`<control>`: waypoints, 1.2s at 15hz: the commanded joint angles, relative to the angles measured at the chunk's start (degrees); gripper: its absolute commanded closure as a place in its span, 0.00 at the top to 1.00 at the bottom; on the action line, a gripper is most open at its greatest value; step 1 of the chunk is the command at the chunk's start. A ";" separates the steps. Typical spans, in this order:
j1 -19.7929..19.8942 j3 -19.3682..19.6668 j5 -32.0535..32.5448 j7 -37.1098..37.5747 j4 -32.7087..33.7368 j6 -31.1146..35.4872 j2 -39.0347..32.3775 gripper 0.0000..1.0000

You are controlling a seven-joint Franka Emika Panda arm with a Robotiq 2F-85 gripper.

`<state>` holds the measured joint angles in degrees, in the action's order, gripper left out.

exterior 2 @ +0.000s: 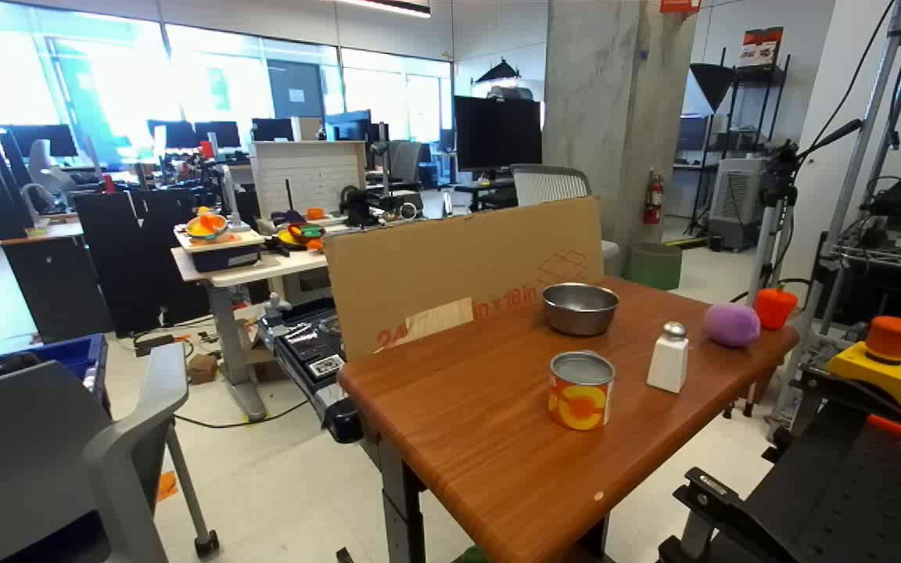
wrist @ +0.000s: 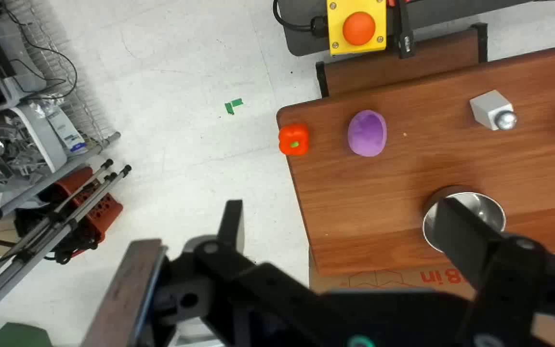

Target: Move the orange pepper farther away from you

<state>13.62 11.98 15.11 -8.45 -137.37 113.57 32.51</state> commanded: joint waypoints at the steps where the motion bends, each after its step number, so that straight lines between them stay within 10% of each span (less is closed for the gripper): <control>1: -0.24 0.19 0.09 0.07 0.18 -0.20 -0.02 1.00; 18: 0.15 2.36 0.83 -1.29 -2.63 9.11 -8.04 1.00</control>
<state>13.62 12.45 15.11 -8.52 -139.56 116.64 29.22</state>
